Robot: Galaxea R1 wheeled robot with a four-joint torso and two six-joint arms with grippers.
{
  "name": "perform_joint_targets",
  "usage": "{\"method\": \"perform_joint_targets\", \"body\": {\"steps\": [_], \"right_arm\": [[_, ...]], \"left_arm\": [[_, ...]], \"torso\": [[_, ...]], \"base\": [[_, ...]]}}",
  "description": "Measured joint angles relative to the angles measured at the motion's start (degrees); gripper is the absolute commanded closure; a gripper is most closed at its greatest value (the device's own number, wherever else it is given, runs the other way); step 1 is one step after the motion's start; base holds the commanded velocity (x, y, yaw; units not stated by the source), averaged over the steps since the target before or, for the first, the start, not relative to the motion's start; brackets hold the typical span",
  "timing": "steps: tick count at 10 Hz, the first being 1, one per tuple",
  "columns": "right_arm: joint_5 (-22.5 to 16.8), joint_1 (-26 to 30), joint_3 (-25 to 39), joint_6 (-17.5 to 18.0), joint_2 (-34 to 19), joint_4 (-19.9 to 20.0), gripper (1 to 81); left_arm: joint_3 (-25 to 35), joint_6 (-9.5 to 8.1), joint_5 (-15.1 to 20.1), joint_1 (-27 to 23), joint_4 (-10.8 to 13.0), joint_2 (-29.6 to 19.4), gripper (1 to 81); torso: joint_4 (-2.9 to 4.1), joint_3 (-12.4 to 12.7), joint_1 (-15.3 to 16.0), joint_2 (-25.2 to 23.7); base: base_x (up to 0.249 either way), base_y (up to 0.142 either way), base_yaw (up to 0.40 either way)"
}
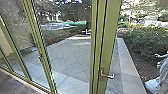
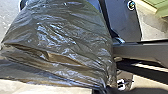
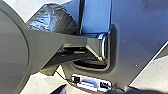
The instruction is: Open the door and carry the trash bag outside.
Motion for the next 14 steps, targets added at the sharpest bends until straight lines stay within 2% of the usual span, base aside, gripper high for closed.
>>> {"method": "perform_joint_targets", "body": {"steps": [4, 9, 10, 12, 14], "right_arm": [[0.16, 0.01, 13.98, 0.21, -8.59, 0.0, 1.0], [1.72, 0.45, 34.65, 0.22, -24.15, 0.0, 1.0], [1.94, 0.45, 38.24, 0.22, -27.01, -0.01, 1.0], [2.13, 0.56, 44.3, 0.22, -31.39, -0.01, 1.0], [3.22, 1.88, 49.53, 0.24, -35.8, -0.04, 1.0]], "left_arm": [[1.99, 0.0, 0.02, 0.01, 0.0, -0.78, 81.1], [1.97, 0.02, 0.0, 0.0, 0.02, -0.46, 81.1], [1.95, 0.02, -0.04, 0.0, 0.02, -0.3, 81.1], [1.95, 0.02, -0.06, -0.02, 0.05, -0.3, 81.1], [1.95, 0.02, -0.26, -0.41, 0.05, -0.3, 81.1]], "torso": [[0.0, 0.0, 0.0, 0.0], [0.0, -0.02, 0.0, 0.0], [0.0, -0.44, -0.02, -0.02], [0.0, -2.93, -0.02, -0.02], [0.0, -3.96, 0.02, 0.0]], "base": [[0.0, 0.0, 0.0], [0.0, 0.0, 0.0], [0.0, 0.0, 0.0], [0.0, 0.0, 0.0], [0.0, 0.0, 0.0]]}}
